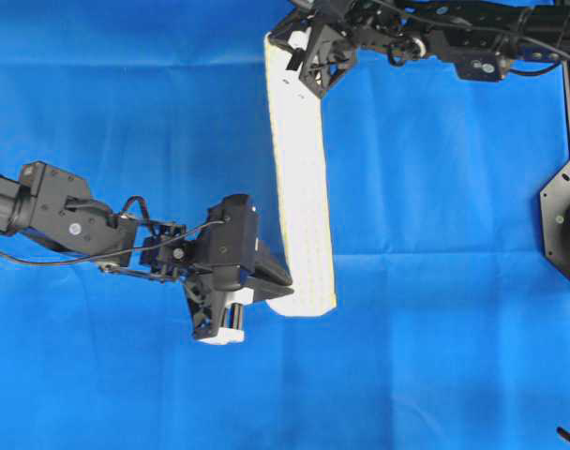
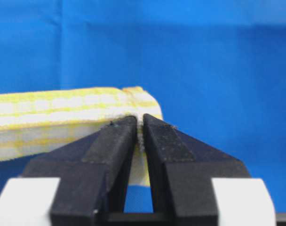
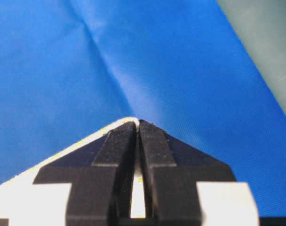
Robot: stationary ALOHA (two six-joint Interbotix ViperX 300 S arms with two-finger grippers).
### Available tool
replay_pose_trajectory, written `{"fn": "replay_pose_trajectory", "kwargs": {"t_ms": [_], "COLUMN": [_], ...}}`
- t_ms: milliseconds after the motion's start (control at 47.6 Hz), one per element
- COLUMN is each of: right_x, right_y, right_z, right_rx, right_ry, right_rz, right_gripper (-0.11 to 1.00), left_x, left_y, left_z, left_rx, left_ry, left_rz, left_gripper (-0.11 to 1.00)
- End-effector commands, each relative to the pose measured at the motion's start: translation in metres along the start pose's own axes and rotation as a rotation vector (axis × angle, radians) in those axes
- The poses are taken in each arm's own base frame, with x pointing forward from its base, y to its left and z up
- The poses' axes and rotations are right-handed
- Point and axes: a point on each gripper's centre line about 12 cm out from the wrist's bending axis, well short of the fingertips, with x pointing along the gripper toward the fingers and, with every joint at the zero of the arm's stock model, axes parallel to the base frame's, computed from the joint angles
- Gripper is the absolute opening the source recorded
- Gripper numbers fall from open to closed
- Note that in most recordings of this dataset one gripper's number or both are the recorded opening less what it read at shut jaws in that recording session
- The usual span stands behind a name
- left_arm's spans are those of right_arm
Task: Fold the yellow towel.
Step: 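Lay the towel down folded lengthwise into a long strip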
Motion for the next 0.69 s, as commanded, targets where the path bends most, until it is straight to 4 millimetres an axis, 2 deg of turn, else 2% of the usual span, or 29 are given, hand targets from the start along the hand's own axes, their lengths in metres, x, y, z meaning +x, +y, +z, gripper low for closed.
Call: {"fn": "replay_pose_trajectory", "kwargs": {"t_ms": [0, 252, 483, 567, 672], "right_x": [-0.004, -0.004, -0.005, -0.007, -0.017], "right_y": [0.001, 0.000, 0.001, 0.000, 0.001], "right_z": [0.013, 0.008, 0.008, 0.007, 0.006], "right_rx": [0.001, 0.014, 0.013, 0.014, 0.011], "right_ry": [-0.037, -0.025, -0.021, -0.003, 0.002], "right_rz": [0.004, 0.001, 0.003, 0.003, 0.006], "right_gripper": [0.01, 0.01, 0.04, 0.20, 0.52], "left_x": [-0.009, -0.011, -0.017, -0.024, -0.040], "left_y": [-0.006, -0.004, -0.005, -0.008, -0.012], "left_z": [0.014, 0.012, 0.003, -0.001, -0.007], "left_rx": [0.002, 0.000, 0.003, 0.011, 0.016], "left_ry": [-0.047, -0.034, 0.021, 0.078, 0.183], "left_rz": [-0.016, -0.010, -0.006, -0.008, -0.005], "left_gripper": [0.12, 0.21, 0.37, 0.44, 0.48]}}
